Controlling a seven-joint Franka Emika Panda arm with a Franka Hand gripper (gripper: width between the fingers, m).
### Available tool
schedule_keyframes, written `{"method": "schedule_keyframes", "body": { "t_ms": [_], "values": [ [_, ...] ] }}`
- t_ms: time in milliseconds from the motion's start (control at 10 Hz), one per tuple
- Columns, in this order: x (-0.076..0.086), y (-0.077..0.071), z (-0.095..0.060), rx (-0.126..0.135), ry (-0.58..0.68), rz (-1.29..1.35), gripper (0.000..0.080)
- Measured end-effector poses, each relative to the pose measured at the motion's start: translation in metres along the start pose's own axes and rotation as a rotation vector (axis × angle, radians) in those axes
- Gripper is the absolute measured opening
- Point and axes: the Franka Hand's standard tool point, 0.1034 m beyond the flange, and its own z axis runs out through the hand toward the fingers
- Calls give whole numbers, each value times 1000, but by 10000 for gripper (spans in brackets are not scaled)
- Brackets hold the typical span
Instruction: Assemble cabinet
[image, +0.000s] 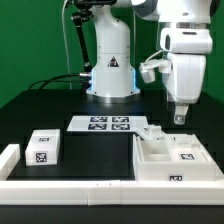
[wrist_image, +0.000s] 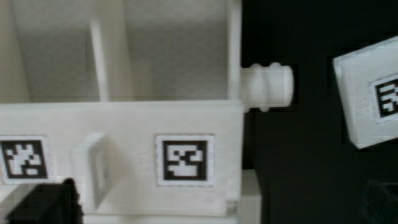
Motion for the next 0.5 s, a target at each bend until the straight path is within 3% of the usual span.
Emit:
{"method": "schedule_keyframes", "body": {
  "t_ms": [300, 400, 500],
  "values": [
    [-1, 1, 2, 3, -1, 5, 797],
    [-3, 3, 1, -13, 0, -80, 797],
    [-6, 5, 1, -48, 10, -234, 797]
  ]
}}
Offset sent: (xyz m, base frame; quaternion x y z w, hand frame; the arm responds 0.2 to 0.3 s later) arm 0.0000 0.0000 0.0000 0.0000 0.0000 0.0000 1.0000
